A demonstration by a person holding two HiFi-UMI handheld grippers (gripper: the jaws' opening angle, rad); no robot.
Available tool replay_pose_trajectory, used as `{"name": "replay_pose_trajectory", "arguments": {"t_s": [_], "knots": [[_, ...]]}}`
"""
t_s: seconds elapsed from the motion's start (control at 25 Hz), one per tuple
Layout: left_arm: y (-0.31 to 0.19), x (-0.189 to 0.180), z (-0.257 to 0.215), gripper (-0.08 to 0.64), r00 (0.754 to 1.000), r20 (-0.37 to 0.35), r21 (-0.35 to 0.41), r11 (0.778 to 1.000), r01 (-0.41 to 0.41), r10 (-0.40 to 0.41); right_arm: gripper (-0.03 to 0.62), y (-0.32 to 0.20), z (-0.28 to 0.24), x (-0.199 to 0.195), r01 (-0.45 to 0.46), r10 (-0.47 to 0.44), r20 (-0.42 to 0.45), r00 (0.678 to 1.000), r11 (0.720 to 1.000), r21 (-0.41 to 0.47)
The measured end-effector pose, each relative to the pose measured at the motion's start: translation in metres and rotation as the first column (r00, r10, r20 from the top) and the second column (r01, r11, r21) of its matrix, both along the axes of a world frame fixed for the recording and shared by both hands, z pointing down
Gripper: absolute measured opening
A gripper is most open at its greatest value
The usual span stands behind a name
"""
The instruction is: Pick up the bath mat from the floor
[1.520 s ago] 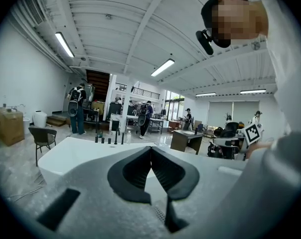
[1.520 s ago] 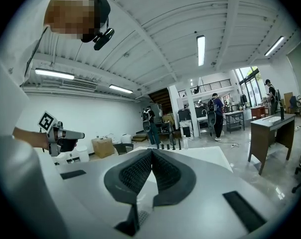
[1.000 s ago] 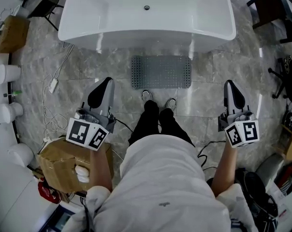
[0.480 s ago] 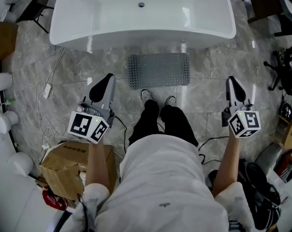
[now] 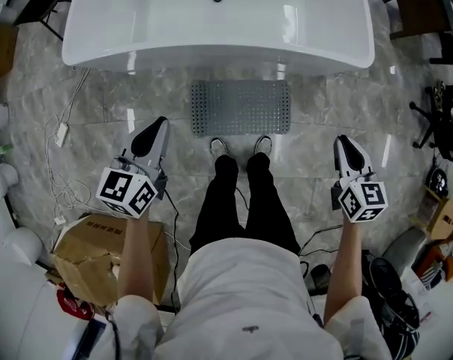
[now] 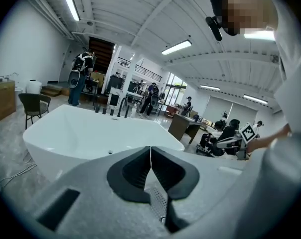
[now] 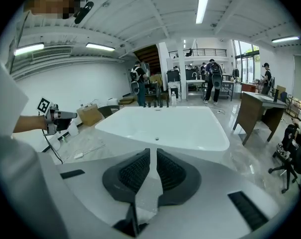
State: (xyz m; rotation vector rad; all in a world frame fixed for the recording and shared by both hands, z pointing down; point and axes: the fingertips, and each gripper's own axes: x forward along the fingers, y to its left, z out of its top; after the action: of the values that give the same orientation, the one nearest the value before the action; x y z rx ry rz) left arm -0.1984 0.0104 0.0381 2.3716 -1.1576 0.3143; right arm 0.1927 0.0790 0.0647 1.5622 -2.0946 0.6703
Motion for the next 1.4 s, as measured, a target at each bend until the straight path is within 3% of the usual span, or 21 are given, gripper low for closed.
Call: {"name": "replay_pose_trajectory", "arguments": {"t_s": [0.16,0.36,0.68,0.76,0.84,1.08,1.4], "knots": [[-0.021,0.020,0.064,0.014,1.000,-0.001,-0.069,0.998,-0.007,0.007,0.008,-0.023,0.074,0.014,0.025,-0.024,0.009,1.000,0.996,-0.081],[0.007,0.033,0.127,0.014,0.996,0.019,-0.151,0.985,-0.080,0.084,0.008,-0.009,0.139,0.013,0.072,-0.069,0.028,0.997,0.984,-0.160],[0.014,0.009,0.278,0.015,0.999,0.036,-0.292,0.956,0.038,-0.029,0.010,0.004,0.279,0.013,0.165,-0.162,0.034,0.986,0.942,-0.294],[0.022,0.008,0.323,0.015,0.998,0.048,-0.333,0.941,0.051,-0.037,0.027,0.008,0.318,0.020,0.173,-0.171,0.035,0.985,0.926,-0.337],[0.034,0.006,0.366,0.015,0.998,0.051,-0.386,0.921,0.049,-0.031,0.090,0.010,0.355,0.025,0.164,-0.166,0.027,0.986,0.912,-0.376],[0.066,0.000,0.487,0.065,0.996,0.089,-0.498,0.867,0.034,0.012,0.092,0.013,0.461,0.031,0.116,-0.134,-0.011,0.991,0.894,-0.434],[0.078,-0.024,0.617,0.120,0.989,0.146,-0.580,0.808,0.106,-0.025,0.128,0.017,0.592,0.052,0.042,-0.110,-0.107,0.988,0.862,-0.505]]}}
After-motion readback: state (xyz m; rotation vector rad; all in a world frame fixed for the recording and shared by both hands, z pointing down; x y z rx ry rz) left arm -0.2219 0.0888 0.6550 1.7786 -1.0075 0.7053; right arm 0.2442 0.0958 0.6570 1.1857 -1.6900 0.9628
